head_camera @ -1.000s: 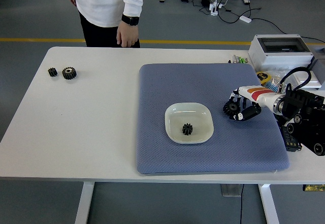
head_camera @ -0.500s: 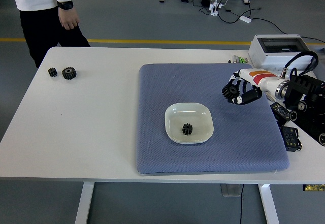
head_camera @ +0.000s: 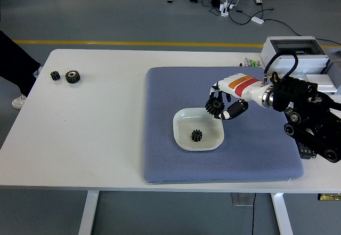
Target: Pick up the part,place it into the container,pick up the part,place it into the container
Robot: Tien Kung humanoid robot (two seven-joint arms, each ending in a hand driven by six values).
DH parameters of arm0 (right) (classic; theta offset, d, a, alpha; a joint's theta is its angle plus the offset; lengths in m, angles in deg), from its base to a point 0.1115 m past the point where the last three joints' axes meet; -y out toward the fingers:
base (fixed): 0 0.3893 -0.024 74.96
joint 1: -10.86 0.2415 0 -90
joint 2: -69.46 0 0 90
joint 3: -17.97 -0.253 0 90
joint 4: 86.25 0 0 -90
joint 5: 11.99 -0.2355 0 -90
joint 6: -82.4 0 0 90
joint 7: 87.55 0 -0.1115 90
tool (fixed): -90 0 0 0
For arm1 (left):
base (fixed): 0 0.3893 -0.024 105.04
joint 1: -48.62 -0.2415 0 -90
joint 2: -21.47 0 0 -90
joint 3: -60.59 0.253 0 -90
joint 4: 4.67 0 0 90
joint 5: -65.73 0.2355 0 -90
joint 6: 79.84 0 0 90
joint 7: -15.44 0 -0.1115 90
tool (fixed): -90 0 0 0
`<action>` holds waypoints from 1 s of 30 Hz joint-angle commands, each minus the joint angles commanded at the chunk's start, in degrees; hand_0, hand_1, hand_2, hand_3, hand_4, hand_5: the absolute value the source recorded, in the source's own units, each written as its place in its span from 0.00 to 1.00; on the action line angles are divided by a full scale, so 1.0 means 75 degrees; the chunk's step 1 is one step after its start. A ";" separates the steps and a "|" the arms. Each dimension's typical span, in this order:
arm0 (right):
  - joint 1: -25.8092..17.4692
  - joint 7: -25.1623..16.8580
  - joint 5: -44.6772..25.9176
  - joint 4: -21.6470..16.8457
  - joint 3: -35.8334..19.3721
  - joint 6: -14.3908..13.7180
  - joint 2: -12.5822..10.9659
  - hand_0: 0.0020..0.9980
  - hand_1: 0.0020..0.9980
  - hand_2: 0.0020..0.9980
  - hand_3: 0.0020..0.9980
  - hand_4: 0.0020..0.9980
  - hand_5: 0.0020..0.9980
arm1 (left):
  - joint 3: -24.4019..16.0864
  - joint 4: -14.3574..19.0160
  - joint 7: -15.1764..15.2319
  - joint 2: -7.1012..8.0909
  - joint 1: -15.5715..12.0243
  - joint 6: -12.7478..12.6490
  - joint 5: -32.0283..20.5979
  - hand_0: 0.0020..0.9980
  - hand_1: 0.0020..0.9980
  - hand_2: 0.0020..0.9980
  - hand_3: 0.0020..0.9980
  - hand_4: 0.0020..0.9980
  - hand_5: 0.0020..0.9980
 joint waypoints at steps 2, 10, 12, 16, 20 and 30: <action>0.0068 0.0054 0.0116 -0.0205 0.0003 0.0027 0.0047 0.17 0.38 0.49 0.50 0.67 0.36 | 0.0005 0.0000 -0.0005 -0.0003 -0.0001 -0.0002 0.0012 0.73 0.70 0.75 0.62 0.76 0.70; 0.0462 0.0276 0.0269 -0.0477 0.0512 0.0193 0.0230 0.17 0.38 0.49 0.50 0.67 0.37 | -0.0005 0.0000 -0.0001 0.0009 0.0003 0.0002 0.0010 0.73 0.70 0.75 0.62 0.76 0.70; 0.0533 0.0323 0.0253 -0.0473 0.0625 0.0244 0.0294 0.17 0.38 0.49 0.50 0.67 0.37 | 0.0000 0.0000 0.0004 0.0009 0.0003 0.0008 0.0002 0.73 0.70 0.75 0.62 0.76 0.70; 0.0671 0.0383 0.0180 -0.0448 0.0883 0.0287 0.0427 0.17 0.38 0.49 0.50 0.68 0.38 | 0.0032 0.0000 0.0008 0.0016 -0.0005 0.0011 -0.0007 0.73 0.70 0.75 0.62 0.76 0.70; 0.0743 0.0376 0.0118 -0.0386 0.1206 0.0308 0.0504 0.17 0.38 0.50 0.50 0.69 0.39 | 0.0043 0.0000 -0.0002 0.0023 -0.0004 0.0007 0.0003 0.73 0.70 0.75 0.62 0.76 0.70; 0.0781 0.0435 0.0024 -0.0478 0.1878 0.0404 0.0465 0.17 0.38 0.50 0.49 0.69 0.39 | -0.0067 0.0000 -0.0020 0.0028 -0.0049 -0.0005 0.0113 0.73 0.70 0.75 0.62 0.76 0.70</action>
